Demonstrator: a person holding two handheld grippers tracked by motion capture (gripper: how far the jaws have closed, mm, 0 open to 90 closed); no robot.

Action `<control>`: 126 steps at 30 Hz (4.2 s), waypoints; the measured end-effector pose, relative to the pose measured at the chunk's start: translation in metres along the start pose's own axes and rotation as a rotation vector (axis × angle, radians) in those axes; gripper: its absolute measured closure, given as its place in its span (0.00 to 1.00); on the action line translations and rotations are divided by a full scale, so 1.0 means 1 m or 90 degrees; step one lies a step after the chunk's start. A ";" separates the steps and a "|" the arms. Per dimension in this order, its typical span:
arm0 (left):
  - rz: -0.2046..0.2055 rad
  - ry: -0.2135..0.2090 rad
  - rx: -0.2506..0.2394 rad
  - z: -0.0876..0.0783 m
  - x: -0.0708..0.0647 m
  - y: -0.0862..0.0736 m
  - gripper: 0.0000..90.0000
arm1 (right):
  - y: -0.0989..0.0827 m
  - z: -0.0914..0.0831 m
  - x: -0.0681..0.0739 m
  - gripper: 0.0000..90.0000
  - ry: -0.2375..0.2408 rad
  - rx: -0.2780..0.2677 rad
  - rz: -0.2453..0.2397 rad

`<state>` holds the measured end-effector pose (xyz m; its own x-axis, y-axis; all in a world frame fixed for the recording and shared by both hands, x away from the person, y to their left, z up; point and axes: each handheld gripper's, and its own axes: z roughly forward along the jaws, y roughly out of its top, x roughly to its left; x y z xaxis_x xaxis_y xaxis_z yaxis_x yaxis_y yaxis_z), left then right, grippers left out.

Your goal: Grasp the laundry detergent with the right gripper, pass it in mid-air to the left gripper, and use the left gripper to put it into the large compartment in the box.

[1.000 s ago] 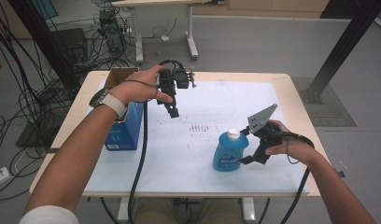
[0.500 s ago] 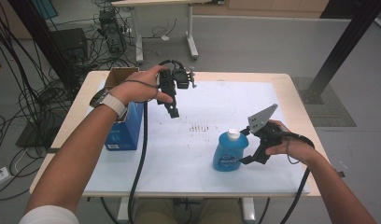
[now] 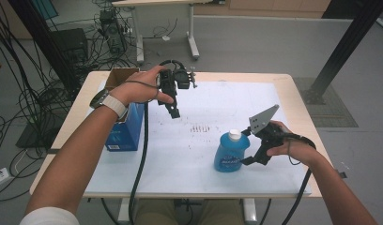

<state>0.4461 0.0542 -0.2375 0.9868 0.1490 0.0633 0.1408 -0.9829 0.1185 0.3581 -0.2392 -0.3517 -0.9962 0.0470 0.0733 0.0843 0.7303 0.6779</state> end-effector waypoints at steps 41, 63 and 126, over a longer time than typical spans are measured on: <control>-0.004 -0.004 -0.004 0.004 0.000 -0.001 0.11 | -0.005 0.012 0.001 0.14 0.006 -0.035 -0.012; -0.006 -0.005 -0.006 0.007 0.000 -0.002 0.12 | -0.012 0.019 0.000 0.17 0.003 -0.056 -0.011; -0.011 -0.010 -0.005 0.011 0.001 -0.005 0.12 | -0.019 0.033 -0.005 0.25 0.018 -0.089 -0.015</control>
<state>0.4469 0.0582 -0.2489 0.9853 0.1644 0.0459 0.1574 -0.9793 0.1275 0.3603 -0.2312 -0.3893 -0.9971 0.0100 0.0759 0.0653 0.6286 0.7750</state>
